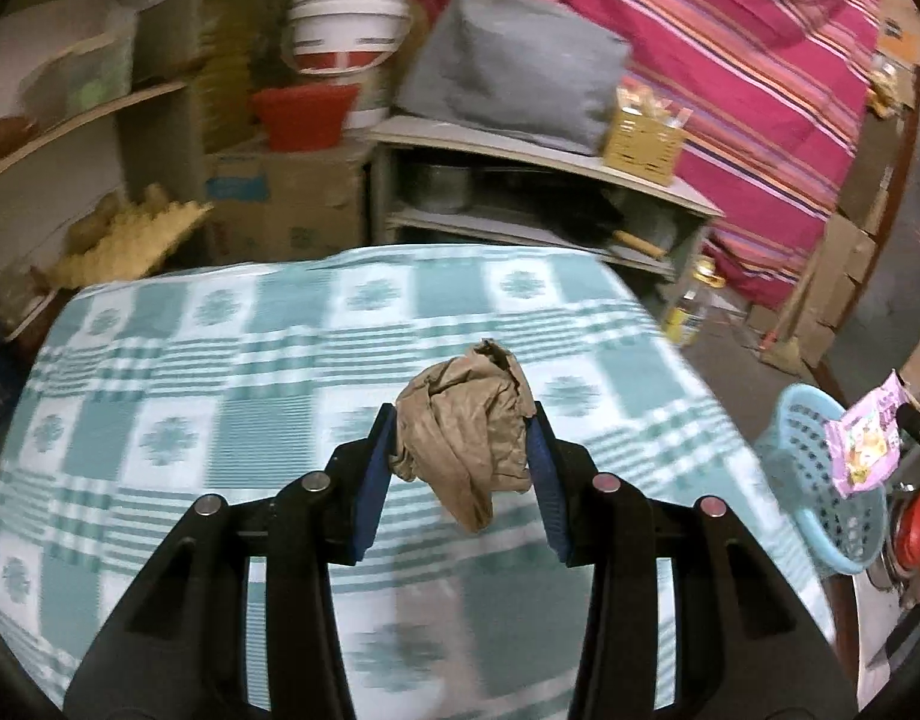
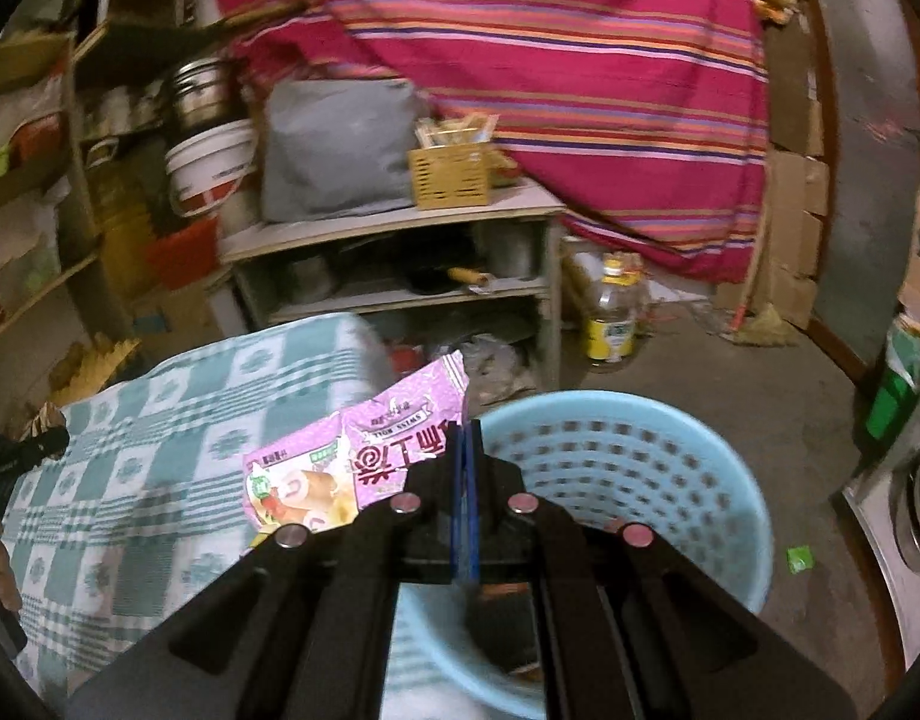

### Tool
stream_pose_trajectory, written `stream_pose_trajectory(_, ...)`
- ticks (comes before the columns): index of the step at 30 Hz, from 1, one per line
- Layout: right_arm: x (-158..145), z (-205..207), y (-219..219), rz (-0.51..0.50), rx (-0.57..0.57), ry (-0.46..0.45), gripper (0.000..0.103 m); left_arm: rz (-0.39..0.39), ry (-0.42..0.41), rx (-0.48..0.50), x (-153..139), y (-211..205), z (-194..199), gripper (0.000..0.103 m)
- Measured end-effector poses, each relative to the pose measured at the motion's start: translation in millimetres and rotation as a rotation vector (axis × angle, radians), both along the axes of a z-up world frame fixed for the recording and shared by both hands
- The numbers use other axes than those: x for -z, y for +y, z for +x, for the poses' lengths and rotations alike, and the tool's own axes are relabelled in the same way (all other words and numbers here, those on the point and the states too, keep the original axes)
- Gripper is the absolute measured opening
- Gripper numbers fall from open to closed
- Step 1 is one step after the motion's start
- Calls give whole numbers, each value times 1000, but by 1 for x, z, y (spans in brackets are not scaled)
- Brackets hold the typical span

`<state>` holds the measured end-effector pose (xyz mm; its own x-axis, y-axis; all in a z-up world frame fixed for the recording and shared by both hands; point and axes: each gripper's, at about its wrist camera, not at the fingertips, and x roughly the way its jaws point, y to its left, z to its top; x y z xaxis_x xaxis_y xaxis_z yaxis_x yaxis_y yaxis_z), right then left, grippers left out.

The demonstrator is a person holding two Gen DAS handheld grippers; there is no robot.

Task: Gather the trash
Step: 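Carry paper and snack bag over the blue basket and open both tools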

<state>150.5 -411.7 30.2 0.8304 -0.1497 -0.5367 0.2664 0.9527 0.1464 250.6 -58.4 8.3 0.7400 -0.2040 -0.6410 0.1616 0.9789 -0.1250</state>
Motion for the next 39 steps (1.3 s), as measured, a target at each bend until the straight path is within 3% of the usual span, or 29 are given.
stream_pose_trajectory(12, 27, -51, -106, 77, 197, 12, 1, 0, -31, 294, 15, -187, -30, 42)
stream_pose_trajectory(22, 46, -64, -140, 98, 245, 40, 1, 7, -16, 449, 38, -294, -47, 42)
stream_pose_trajectory(27, 49, -67, -152, 111, 265, 41, 1, -7, -13, 459, 42, -307, -43, 48)
stream_pose_trajectory(29, 50, -68, -154, 115, 267, 42, 1, -6, -22, 447, 41, -307, -41, 59)
stream_pose_trajectory(33, 51, -66, -154, 115, 260, 40, 1, -7, -31, 410, 37, -296, -37, 70)
stream_pose_trajectory(35, 51, -64, -152, 116, 255, 40, 1, 11, -41, 382, 34, -291, -37, 83)
stream_pose_trajectory(39, 50, -59, -145, 119, 242, 38, 1, 12, -55, 328, 26, -268, -37, 90)
